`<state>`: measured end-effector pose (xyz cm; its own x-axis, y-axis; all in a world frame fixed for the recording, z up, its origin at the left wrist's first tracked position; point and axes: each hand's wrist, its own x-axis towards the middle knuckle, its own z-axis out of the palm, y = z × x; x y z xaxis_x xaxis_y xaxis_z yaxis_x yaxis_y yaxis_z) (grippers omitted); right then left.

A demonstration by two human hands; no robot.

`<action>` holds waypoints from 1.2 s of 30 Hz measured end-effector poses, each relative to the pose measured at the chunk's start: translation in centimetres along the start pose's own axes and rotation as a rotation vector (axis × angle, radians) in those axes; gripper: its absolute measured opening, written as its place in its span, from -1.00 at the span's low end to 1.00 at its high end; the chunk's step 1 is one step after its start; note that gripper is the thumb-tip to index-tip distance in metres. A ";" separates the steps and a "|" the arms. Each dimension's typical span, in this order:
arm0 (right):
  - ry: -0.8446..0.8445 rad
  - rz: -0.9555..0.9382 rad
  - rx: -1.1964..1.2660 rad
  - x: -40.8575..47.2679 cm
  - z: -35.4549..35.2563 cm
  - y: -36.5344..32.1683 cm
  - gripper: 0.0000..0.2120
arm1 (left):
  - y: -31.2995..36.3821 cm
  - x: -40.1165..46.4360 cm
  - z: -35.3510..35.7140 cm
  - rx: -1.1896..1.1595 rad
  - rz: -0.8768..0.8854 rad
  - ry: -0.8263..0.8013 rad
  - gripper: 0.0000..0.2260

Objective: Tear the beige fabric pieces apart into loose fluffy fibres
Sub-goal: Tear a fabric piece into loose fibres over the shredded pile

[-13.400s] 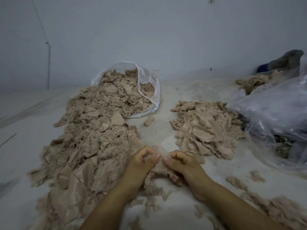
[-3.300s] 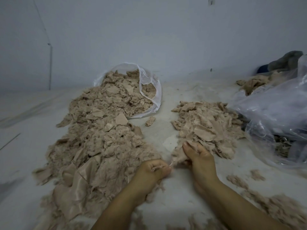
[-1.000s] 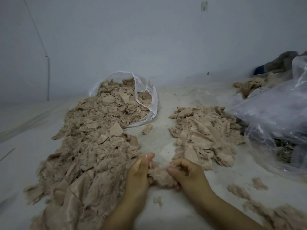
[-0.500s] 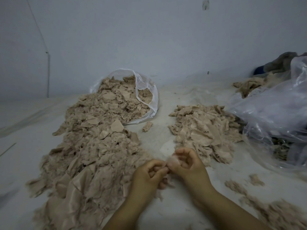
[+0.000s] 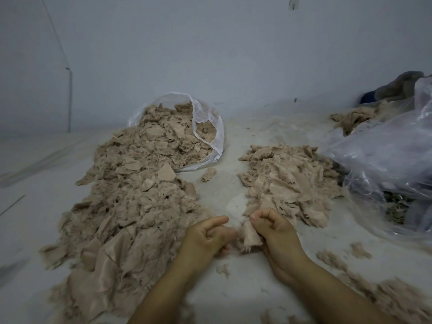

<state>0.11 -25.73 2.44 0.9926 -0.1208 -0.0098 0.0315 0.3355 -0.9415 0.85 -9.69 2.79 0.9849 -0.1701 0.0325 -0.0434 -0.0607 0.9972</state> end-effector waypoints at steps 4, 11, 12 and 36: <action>-0.117 -0.056 0.064 -0.4 0.2 -0.1 -0.88 | -0.1 -0.7 0.5 -0.105 -0.105 -0.167 -0.60; -0.156 -0.001 0.065 -0.4 0.2 0.1 -0.74 | 0.2 -0.4 -0.2 -0.192 -0.050 -0.037 -0.72; -0.189 0.021 0.035 -0.5 0.2 0.1 -0.66 | 0.1 -0.4 -0.2 -0.181 -0.054 -0.055 -0.73; 0.076 -0.049 -0.081 0.1 0.3 -1.2 -0.85 | 0.5 0.5 -1.3 -0.068 0.164 0.474 -0.79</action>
<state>0.25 -25.89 3.69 0.9783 -0.2069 0.0137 0.0666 0.2509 -0.9657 1.52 -8.48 3.36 0.9347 0.2937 0.2004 -0.2084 -0.0041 0.9780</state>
